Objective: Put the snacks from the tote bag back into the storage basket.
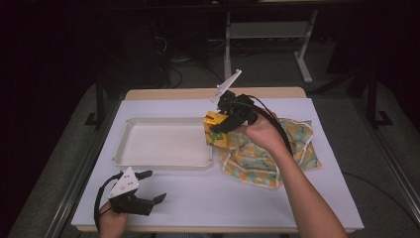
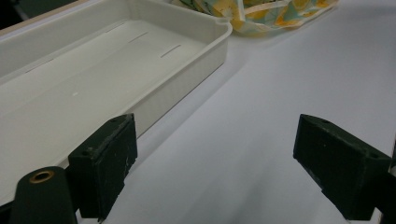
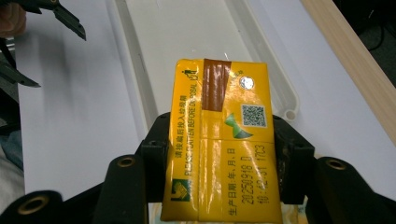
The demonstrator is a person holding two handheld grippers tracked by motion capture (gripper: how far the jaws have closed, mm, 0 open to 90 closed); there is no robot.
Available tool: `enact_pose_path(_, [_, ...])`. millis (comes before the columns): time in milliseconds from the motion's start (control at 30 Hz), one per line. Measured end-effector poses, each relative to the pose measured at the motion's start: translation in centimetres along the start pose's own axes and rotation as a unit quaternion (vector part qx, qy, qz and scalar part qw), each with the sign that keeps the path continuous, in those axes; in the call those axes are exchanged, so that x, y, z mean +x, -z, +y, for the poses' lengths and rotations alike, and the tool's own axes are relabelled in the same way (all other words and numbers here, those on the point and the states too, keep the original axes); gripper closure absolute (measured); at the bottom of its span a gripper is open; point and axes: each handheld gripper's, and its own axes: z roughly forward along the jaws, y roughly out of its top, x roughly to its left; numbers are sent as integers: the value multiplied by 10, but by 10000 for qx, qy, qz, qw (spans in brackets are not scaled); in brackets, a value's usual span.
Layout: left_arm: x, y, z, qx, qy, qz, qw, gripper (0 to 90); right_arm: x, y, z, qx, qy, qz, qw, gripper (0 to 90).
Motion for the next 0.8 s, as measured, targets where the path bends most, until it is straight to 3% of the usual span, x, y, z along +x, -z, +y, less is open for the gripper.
enact_pose_path(800, [0,0,0,0,40,-5,10000,133,6,-20,15,-93,354,253,9990,493])
